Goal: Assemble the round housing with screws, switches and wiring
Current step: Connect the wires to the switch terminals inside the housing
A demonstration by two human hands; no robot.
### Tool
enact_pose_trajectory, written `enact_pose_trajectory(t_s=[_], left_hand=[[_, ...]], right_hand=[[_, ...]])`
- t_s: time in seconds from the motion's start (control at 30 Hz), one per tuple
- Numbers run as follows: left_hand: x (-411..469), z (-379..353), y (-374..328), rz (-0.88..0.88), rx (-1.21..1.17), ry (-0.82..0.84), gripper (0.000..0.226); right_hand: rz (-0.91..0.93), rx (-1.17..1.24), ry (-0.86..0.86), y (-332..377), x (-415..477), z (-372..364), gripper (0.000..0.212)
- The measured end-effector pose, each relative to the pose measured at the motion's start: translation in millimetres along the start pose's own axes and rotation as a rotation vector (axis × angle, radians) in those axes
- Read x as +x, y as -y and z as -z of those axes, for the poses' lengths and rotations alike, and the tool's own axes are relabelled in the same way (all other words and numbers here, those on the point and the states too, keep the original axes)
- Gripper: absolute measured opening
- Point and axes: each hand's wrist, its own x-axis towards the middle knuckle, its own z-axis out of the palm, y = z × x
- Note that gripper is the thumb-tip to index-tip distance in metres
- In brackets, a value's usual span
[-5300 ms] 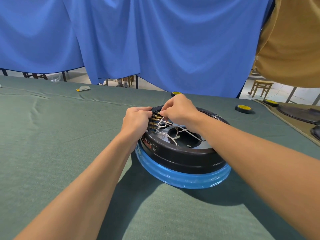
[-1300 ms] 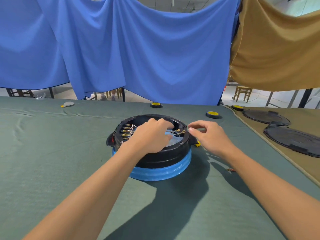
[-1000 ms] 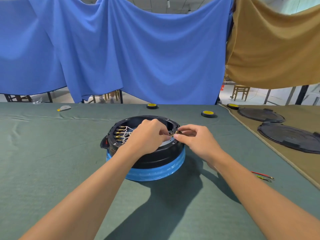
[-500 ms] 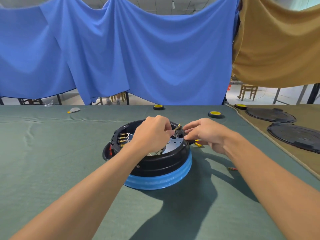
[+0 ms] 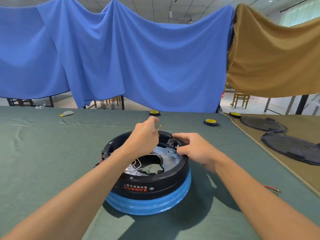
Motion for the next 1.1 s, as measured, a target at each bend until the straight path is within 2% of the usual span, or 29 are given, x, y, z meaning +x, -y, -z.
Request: enact_pose_trajectory(t_s=[0.07, 0.27, 0.33, 0.43, 0.6, 0.83, 1.1], left_hand=[[0, 2, 1, 0.009, 0.009, -0.031, 0.035], [4, 6, 4, 0.082, -0.152, -0.167, 0.012], [5, 6, 7, 0.113, -0.178, -0.138, 0.005], [5, 4, 11, 0.115, -0.101, -0.037, 0.015], [3, 1, 12, 0.106, -0.006, 0.093, 0.012], [-1, -6, 4, 0.029, 0.141, 0.076, 0.013], [-3, -9, 4, -0.017, 0.179, 0.097, 0.016]], right_hand=[[0.009, 0.035, -0.009, -4, 2, -2, 0.060], [0.046, 0.170, -0.091, -14, 5, -9, 0.056], [0.043, 0.173, -0.087, -15, 7, -9, 0.056], [0.040, 0.178, -0.080, -17, 8, -8, 0.057], [0.040, 0.190, -0.109, -19, 10, -9, 0.058], [0.053, 0.218, -0.127, -16, 7, -12, 0.055], [0.052, 0.231, -0.153, -17, 7, -14, 0.053]])
